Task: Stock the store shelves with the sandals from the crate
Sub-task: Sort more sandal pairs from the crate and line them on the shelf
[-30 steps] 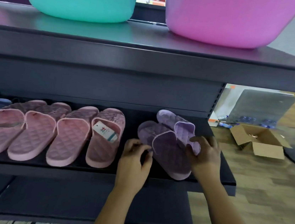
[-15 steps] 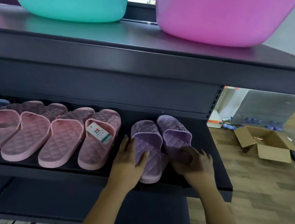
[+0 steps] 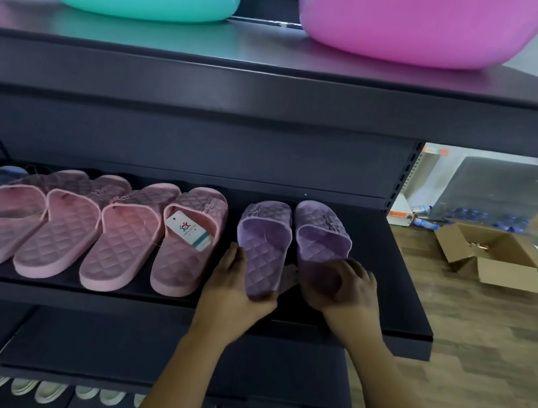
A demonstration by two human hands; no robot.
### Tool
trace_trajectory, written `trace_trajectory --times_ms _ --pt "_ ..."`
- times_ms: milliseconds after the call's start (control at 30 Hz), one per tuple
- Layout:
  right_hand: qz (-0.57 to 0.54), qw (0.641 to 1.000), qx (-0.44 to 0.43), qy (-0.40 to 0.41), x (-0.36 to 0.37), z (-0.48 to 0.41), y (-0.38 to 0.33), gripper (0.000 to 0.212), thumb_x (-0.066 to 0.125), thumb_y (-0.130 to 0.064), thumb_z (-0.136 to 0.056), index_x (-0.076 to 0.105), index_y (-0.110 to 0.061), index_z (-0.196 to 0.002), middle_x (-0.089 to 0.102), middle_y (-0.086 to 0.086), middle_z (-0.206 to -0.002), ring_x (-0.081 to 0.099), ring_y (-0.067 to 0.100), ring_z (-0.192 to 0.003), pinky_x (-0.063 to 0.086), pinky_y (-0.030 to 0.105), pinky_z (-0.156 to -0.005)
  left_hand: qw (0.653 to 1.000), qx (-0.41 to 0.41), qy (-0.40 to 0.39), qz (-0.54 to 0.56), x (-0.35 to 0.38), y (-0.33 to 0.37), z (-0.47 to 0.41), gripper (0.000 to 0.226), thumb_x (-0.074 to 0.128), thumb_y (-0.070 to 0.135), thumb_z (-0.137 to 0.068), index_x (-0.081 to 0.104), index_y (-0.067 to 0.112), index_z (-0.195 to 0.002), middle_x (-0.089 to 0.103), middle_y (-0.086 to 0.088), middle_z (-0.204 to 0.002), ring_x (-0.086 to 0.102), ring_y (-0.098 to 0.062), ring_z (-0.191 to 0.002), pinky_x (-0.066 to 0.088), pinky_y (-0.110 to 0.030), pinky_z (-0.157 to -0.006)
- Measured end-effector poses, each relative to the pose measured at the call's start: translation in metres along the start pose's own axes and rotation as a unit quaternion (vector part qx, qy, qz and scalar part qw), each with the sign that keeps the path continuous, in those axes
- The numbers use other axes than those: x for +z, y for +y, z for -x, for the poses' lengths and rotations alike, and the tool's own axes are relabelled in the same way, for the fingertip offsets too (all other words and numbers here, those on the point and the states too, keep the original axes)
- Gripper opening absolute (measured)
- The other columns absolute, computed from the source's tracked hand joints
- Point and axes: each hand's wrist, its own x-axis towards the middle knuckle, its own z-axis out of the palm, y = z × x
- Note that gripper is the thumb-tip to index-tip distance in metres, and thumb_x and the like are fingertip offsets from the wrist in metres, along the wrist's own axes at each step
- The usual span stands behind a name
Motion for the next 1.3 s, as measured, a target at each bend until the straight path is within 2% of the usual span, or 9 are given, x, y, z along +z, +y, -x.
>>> trace_trajectory --times_ms 100,233,433,600,733,867,967,1067,1300 --pt "0.014 1.000 -0.003 -0.012 0.007 -0.002 -0.009 0.058 0.054 -0.067 -0.056 0.067 -0.022 -0.090 0.061 0.005 -0.104 0.051 0.030 -0.095 0.032 0.025 -0.078 0.999 -0.012 0.027 -0.036 -0.009 0.004 0.001 0.077 0.062 0.050 -0.069 0.054 -0.005 -0.122 0.059 -0.015 -0.120 0.059 -0.026 -0.110 0.048 -0.024 -0.089" --pt "0.021 0.999 0.000 -0.030 0.018 -0.003 -0.019 0.060 0.053 -0.067 -0.057 0.066 -0.021 -0.095 0.058 0.008 -0.110 0.047 0.031 -0.101 0.031 0.024 -0.082 0.998 -0.033 0.034 -0.037 -0.015 -0.001 0.003 0.077 0.075 0.041 -0.067 0.049 -0.002 -0.125 0.056 -0.011 -0.123 0.057 -0.024 -0.109 0.047 -0.023 -0.085" --pt "-0.002 0.999 0.015 -0.029 0.018 0.002 -0.027 0.068 0.052 -0.070 -0.056 0.066 -0.019 -0.099 0.055 0.010 -0.111 0.045 0.030 -0.108 0.031 0.023 -0.086 0.999 -0.034 0.032 -0.015 -0.020 -0.003 0.004 0.063 0.072 0.040 -0.064 0.053 0.000 -0.109 0.059 -0.007 -0.106 0.059 -0.020 -0.096 0.043 -0.017 -0.075" --pt "-0.017 1.000 0.011 0.007 0.022 0.016 -0.035 0.069 0.049 -0.073 -0.055 0.066 -0.019 -0.094 0.049 0.009 -0.102 0.045 0.030 -0.102 0.038 0.026 -0.085 0.999 -0.030 0.030 -0.027 -0.020 0.000 0.009 0.078 0.067 0.047 -0.069 0.049 -0.004 -0.126 0.056 -0.014 -0.125 0.055 -0.023 -0.111 0.040 -0.016 -0.085" --pt "-0.003 0.999 -0.009 0.047 0.025 0.023 -0.035 0.067 0.055 -0.073 -0.057 0.067 -0.016 -0.090 0.051 0.013 -0.097 0.048 0.033 -0.096 0.041 0.030 -0.082 0.998 -0.022 0.028 -0.046 -0.019 -0.001 0.010 0.085 0.050 0.064 -0.077 0.047 -0.004 -0.129 0.052 -0.017 -0.133 0.051 -0.027 -0.123 0.049 -0.031 -0.094" --pt "-0.009 1.000 -0.014 0.013 0.022 0.024 -0.032 0.068 0.054 -0.072 -0.056 0.067 -0.018 -0.096 0.048 0.013 -0.103 0.047 0.033 -0.099 0.038 0.029 -0.083 0.997 -0.030 0.022 -0.060 -0.019 0.001 0.011 0.091 0.042 0.066 -0.079 0.043 -0.006 -0.134 0.044 -0.021 -0.141 0.047 -0.031 -0.128 0.048 -0.038 -0.098" --pt "0.004 0.999 -0.031 0.035 0.017 0.023 -0.029 0.058 0.055 -0.066 -0.061 0.068 -0.019 -0.093 0.049 0.013 -0.108 0.047 0.034 -0.098 0.035 0.028 -0.082 0.998 -0.020 0.020 -0.048 -0.020 0.001 0.012 0.084 0.045 0.065 -0.081 0.049 -0.002 -0.131 0.044 -0.019 -0.141 0.047 -0.030 -0.128 0.046 -0.036 -0.100" --pt "0.005 0.996 -0.072 0.055 0.012 0.021 -0.031 0.046 0.054 -0.053 -0.071 0.066 -0.015 -0.095 0.050 0.014 -0.118 0.045 0.031 -0.102 0.039 0.032 -0.087 0.999 -0.033 0.031 -0.019 -0.031 0.004 0.015 0.058 0.058 0.048 -0.086 0.057 0.007 -0.127 0.048 -0.010 -0.139 0.049 -0.023 -0.125 0.041 -0.025 -0.095" --pt "-0.076 0.970 -0.227 -0.041 0.036 0.026 -0.098 0.027 0.061 -0.012 -0.078 0.065 -0.011 -0.105 0.063 0.011 -0.109 0.055 0.029 -0.101 0.043 0.033 -0.084 0.993 -0.028 0.112 -0.025 -0.083 -0.013 0.054 0.037 0.051 0.033 -0.091 0.065 0.011 -0.116 0.064 -0.004 -0.119 0.063 -0.019 -0.101 0.052 -0.031 -0.085"
